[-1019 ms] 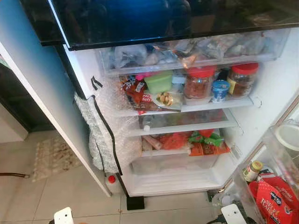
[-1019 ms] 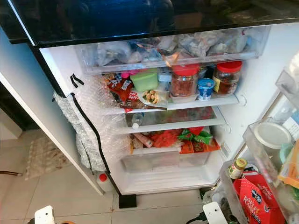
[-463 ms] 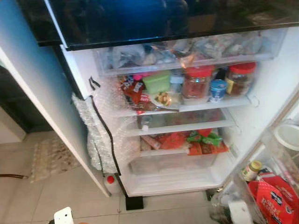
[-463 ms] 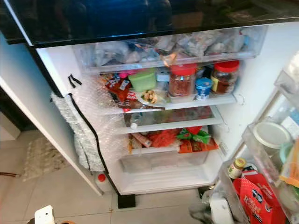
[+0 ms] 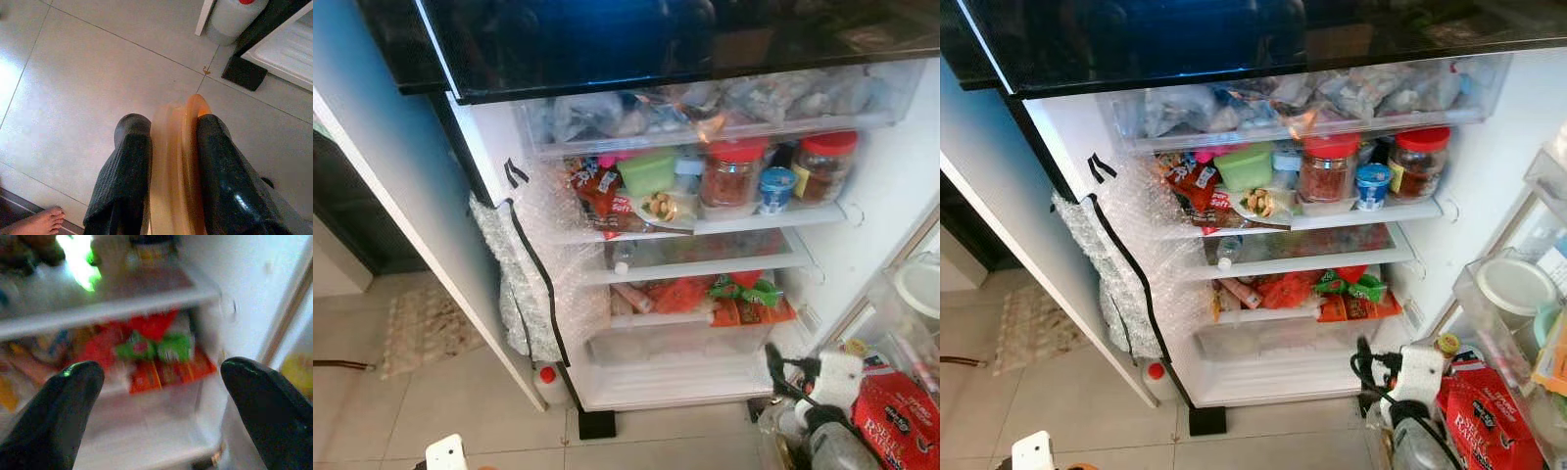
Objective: Restocking fridge
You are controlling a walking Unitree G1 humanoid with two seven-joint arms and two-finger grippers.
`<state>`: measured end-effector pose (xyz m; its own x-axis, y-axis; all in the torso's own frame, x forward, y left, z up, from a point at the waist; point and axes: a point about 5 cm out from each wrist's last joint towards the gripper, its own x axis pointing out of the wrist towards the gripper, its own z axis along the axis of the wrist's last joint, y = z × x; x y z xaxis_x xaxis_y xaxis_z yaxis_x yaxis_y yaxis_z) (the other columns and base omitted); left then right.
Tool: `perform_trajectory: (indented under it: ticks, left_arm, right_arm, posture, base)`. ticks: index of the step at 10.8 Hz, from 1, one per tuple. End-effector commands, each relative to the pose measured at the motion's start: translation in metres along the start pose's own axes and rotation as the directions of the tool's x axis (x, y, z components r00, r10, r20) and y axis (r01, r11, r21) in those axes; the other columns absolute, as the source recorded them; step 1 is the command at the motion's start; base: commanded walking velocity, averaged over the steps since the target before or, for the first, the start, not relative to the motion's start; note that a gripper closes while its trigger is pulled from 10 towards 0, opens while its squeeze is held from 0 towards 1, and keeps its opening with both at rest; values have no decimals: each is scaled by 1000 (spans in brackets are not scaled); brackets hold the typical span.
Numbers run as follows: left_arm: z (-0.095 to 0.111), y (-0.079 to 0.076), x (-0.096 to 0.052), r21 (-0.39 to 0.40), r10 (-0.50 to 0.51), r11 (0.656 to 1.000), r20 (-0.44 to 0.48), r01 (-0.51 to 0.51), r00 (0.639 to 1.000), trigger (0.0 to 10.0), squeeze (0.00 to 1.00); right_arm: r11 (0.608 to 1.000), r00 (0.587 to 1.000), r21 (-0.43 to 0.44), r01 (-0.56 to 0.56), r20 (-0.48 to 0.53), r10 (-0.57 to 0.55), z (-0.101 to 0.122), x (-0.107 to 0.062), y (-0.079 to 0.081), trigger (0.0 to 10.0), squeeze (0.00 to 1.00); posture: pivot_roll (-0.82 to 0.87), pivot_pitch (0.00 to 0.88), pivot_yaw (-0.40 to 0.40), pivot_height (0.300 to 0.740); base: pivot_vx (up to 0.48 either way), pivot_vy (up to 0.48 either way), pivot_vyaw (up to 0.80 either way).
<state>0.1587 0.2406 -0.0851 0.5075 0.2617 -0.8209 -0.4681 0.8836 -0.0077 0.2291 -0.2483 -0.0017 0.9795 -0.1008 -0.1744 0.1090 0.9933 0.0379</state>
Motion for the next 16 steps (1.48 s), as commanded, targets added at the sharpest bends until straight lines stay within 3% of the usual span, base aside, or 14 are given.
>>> perform_trajectory:
  ticks: [1, 3, 5, 6, 11, 16]
  left_arm:
    - [2, 4, 0, 16, 5, 1000, 10, -5, 1000, 10000, 0]
    - [1, 5, 0, 16, 8, 1000, 9, -8, 1000, 10000, 0]
    - [1, 5, 0, 18, 8, 1000, 9, -8, 1000, 10000, 0]
    - [1, 6, 0, 19, 8, 1000, 10, -8, 1000, 10000, 0]
    - [1, 4, 0, 33, 2, 999, 10, -2, 1000, 10000, 0]
    - [0, 4, 0, 32, -1, 999, 8, 1, 1000, 10000, 0]
  right_arm:
    - [1000, 995, -1, -18, 96, 18, 14, 1, 1, 10000, 0]
    - [1000, 995, -24, 13, 99, -10, 14, -5, -4, 10000, 0]
    - [989, 989, -77, 130, 80, -124, 14, -11, -31, 10000, 0]
    - [986, 986, -86, 142, 97, -134, 20, -10, -36, 10000, 0]
    - [975, 976, -129, 183, 141, -164, 42, 1, -54, 10000, 0]
    - [956, 964, -150, 252, 127, -234, 45, -1, -72, 10000, 0]
  posture:
    - [-122, 0, 81, 740]
    - [-131, 0, 77, 740]
    - [-131, 0, 77, 740]
    - [-135, 0, 78, 740]
    - [-131, 0, 79, 740]
    - [-135, 0, 78, 740]
  base:
    - [0, 0, 0]
    - [0, 0, 0]
    - [0, 0, 0]
    - [0, 0, 0]
    - [0, 0, 0]
    - [0, 0, 0]
